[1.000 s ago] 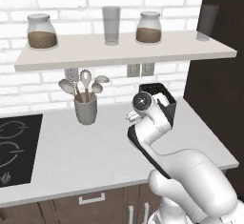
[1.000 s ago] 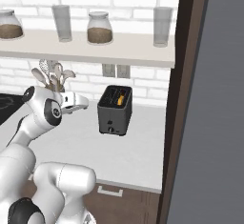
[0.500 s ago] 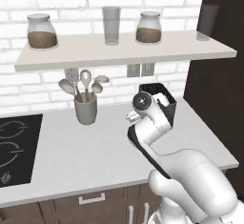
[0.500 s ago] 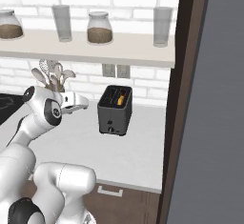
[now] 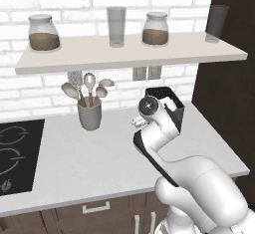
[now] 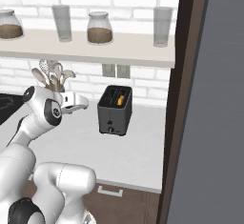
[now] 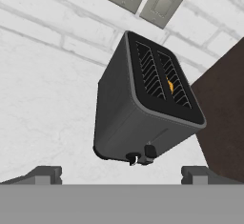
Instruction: Start the toaster. Once the lever pops up, take the bread to the plate on the dining counter.
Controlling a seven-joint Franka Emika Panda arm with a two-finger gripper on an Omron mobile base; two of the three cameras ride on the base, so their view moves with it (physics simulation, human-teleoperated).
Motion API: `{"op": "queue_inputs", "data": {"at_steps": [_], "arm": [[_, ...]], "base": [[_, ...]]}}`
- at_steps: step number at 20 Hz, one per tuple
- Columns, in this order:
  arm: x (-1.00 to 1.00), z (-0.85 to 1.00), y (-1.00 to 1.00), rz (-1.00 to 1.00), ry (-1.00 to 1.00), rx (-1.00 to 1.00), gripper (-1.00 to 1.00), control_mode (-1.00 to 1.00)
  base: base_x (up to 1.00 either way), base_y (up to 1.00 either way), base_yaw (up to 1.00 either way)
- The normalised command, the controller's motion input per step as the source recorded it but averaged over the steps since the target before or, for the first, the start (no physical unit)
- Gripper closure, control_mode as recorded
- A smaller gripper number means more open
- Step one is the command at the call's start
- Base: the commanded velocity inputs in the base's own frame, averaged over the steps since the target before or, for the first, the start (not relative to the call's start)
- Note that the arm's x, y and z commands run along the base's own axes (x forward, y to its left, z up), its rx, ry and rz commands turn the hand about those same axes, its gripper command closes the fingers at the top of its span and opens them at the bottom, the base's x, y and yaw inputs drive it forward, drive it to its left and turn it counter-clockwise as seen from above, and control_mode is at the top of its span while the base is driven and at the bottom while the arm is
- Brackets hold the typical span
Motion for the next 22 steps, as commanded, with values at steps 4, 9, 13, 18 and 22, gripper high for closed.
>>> {"op": "queue_inputs", "data": {"at_steps": [4, 9, 13, 18, 22], "arm": [[0.00, 0.00, 0.00, 0.00, 0.00, 0.00, -1.00, -1.00], [0.00, 0.00, 0.00, 0.00, 0.00, 0.00, -1.00, -1.00], [0.00, 0.00, 0.00, 0.00, 0.00, 0.00, -1.00, -1.00], [0.00, 0.00, 0.00, 0.00, 0.00, 0.00, -1.00, -1.00], [0.00, 0.00, 0.00, 0.00, 0.00, 0.00, -1.00, -1.00]], "base": [[0.00, 0.00, 0.00], [0.00, 0.00, 0.00], [0.00, 0.00, 0.00], [0.00, 0.00, 0.00], [0.00, 0.00, 0.00]]}}
